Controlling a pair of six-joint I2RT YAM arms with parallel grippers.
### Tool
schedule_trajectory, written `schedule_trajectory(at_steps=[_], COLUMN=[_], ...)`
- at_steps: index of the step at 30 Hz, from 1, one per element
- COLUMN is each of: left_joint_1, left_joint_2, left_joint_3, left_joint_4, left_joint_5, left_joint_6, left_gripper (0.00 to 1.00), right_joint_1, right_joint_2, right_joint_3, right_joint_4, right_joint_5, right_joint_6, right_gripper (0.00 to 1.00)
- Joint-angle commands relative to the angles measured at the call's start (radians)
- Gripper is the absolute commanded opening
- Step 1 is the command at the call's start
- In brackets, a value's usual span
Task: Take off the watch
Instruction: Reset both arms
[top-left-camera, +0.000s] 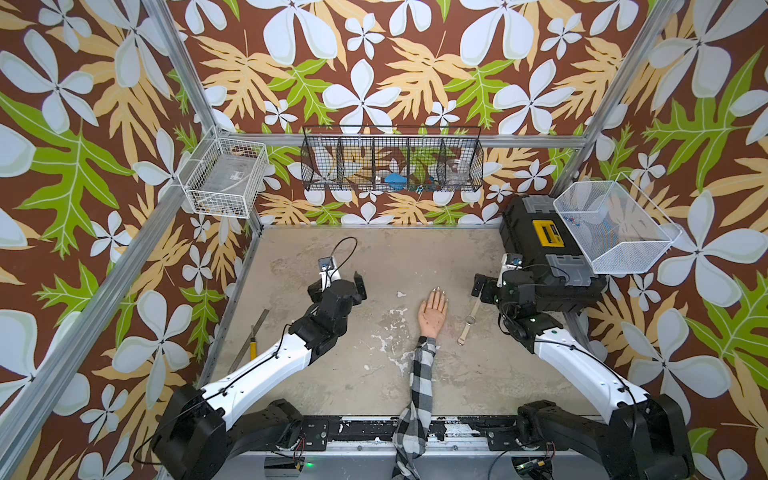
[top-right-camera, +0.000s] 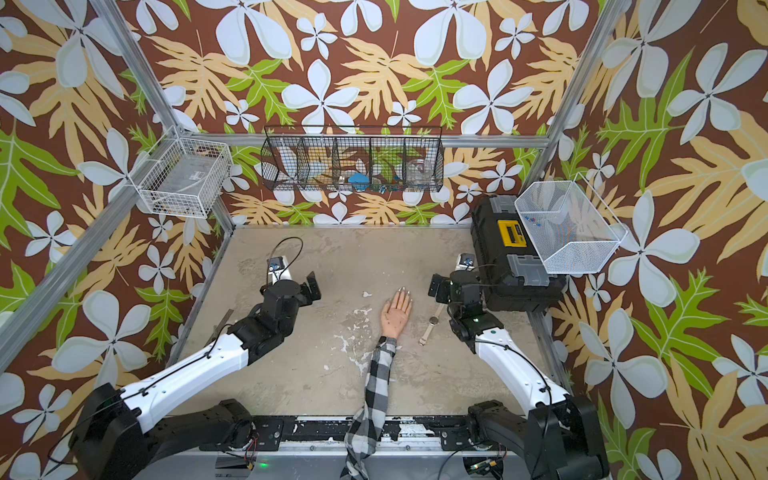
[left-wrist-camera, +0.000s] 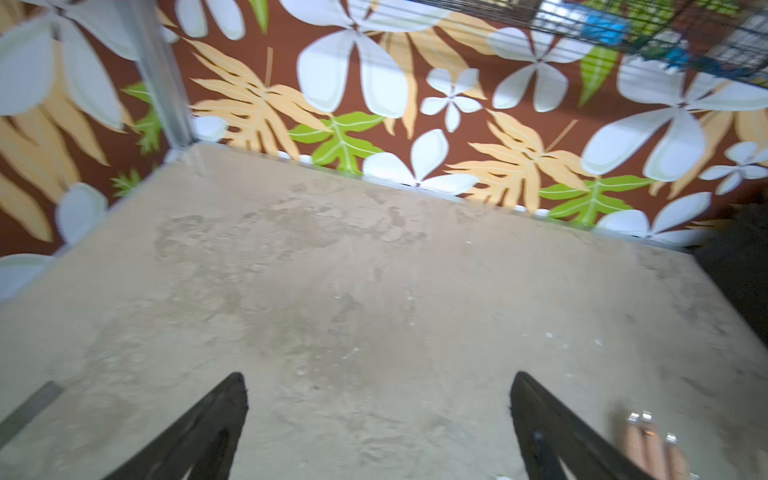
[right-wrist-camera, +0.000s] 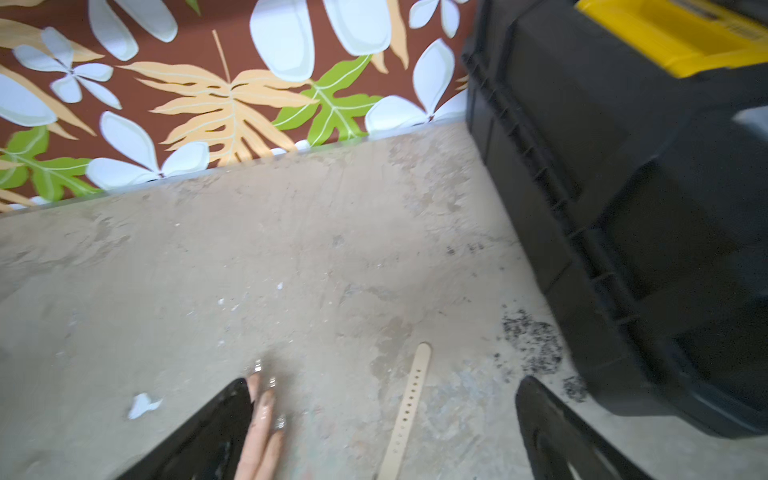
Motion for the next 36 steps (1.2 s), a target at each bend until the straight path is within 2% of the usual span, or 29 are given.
schedule_trajectory(at_steps=[1,4,7,11,13,16,19,22,24,25,28,30,31,32,33,35,36], left_joint_1=[0.052,0.149,0.234,0.256,0.263,0.302,0.333,0.369,0.379,0.387,0.424,0.493,0.514,0.514,0.514,0.514,0.512], left_joint_2=[-0.081,-0.129,-0.121,0.002,0.081,0.156,0.217,0.282,0.308,0.308,0.322,0.344,0.382,0.363,0.334,0.379,0.346], left_joint_3=[-0.141,-0.262,-0.370,-0.490,-0.521,-0.533,-0.511,-0.507,-0.487,-0.476,-0.445,-0.453,-0.497,-0.497,-0.471,-0.489,-0.478], left_joint_4=[0.333,0.454,0.607,0.866,0.967,1.054,1.087,1.129,1.127,1.104,1.049,1.048,1.200,1.169,1.061,1.181,1.099], left_joint_5=[-0.125,-0.055,0.048,0.073,0.059,0.096,0.163,0.216,0.234,0.253,0.327,0.408,0.416,0.398,0.404,0.394,0.398], left_joint_6=[0.210,0.256,0.292,0.384,0.406,0.371,0.380,0.360,0.361,0.358,0.339,0.275,0.270,0.257,0.242,0.269,0.250], left_gripper=[1.00,1.00,1.00,1.00,1.00,1.00,1.00,1.00,1.00,1.00,1.00,1.00,1.00,1.00,1.00,1.00,1.00], right_joint_1=[-0.002,-0.003,-0.003,-0.002,-0.004,-0.008,-0.032,-0.094,-0.151,-0.163,-0.171,-0.173,-0.173,-0.173,-0.173,-0.173,-0.173], right_joint_2=[-0.031,-0.004,0.073,0.158,0.207,0.233,0.303,0.302,0.347,0.390,0.358,0.368,0.364,0.356,0.355,0.360,0.356], right_joint_3=[-0.121,-0.182,-0.218,-0.298,-0.346,-0.373,-0.447,-0.430,-0.439,-0.446,-0.404,-0.417,-0.418,-0.414,-0.416,-0.419,-0.417], right_joint_4=[0.309,0.392,0.471,0.681,0.807,0.922,1.139,1.092,1.124,1.207,1.069,1.113,1.108,1.088,1.092,1.106,1.098], right_joint_5=[0.168,0.170,0.214,0.215,0.199,0.114,0.120,0.009,-0.053,-0.044,-0.062,-0.061,-0.060,-0.061,-0.061,-0.059,-0.061], right_joint_6=[-0.149,-0.254,-0.277,-0.316,-0.333,-0.399,-0.398,-0.354,-0.302,-0.296,-0.279,-0.285,-0.285,-0.281,-0.282,-0.284,-0.283], right_gripper=[1.00,1.00,1.00,1.00,1.00,1.00,1.00,1.00,1.00,1.00,1.00,1.00,1.00,1.00,1.00,1.00,1.00])
